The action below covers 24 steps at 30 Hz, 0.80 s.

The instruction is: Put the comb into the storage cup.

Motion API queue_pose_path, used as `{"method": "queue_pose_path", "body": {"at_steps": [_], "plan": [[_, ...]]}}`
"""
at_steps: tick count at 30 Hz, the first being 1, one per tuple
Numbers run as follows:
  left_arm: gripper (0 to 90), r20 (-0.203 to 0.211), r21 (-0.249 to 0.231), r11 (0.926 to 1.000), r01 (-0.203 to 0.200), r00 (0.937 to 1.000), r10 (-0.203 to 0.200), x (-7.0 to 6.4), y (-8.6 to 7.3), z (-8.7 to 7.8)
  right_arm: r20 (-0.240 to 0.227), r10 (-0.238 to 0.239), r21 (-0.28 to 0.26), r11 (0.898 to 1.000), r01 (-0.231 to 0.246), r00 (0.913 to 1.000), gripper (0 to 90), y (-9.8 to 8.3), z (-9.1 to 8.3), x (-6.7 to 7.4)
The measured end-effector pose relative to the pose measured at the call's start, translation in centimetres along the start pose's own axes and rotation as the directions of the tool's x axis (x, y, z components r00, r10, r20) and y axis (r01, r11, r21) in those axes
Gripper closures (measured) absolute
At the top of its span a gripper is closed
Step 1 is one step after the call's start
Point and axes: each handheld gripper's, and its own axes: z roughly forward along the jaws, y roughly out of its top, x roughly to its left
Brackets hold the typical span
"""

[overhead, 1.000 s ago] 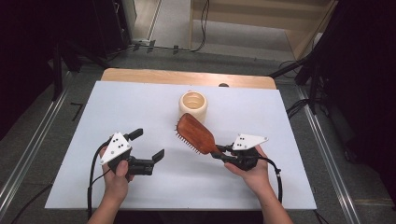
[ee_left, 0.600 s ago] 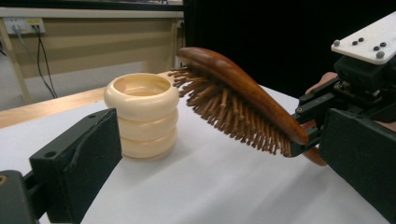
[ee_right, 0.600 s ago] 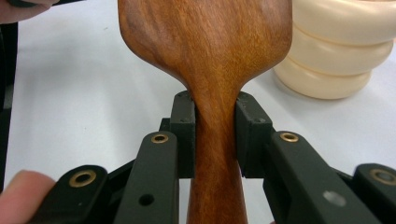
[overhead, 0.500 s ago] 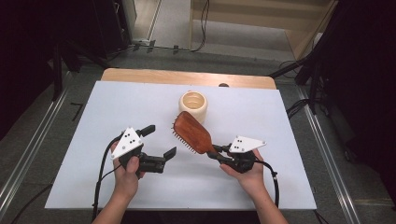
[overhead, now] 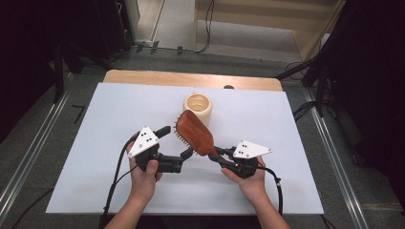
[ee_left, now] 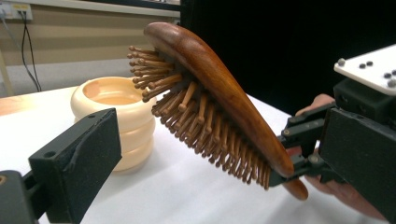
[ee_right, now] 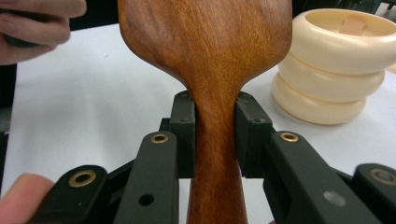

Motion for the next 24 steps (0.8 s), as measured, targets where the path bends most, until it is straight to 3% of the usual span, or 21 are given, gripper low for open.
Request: {"method": "queue_pose_path", "body": {"at_steps": [13,24], "plan": [[0.0,-0.038,0.015,0.9959,0.089,0.9954,-0.089,-0.6,0.2,1.4,-0.004,-0.005,-0.025,1.0,0.005,1.0,70.4,0.2,0.4,0.7],[1.3,-0.075,0.02,0.994,0.108,0.9915,-0.106,-1.3,0.1,2.0,-0.006,-0.021,-0.028,0.999,0.021,0.9998,70.3,0.3,0.8,1.3]]}}
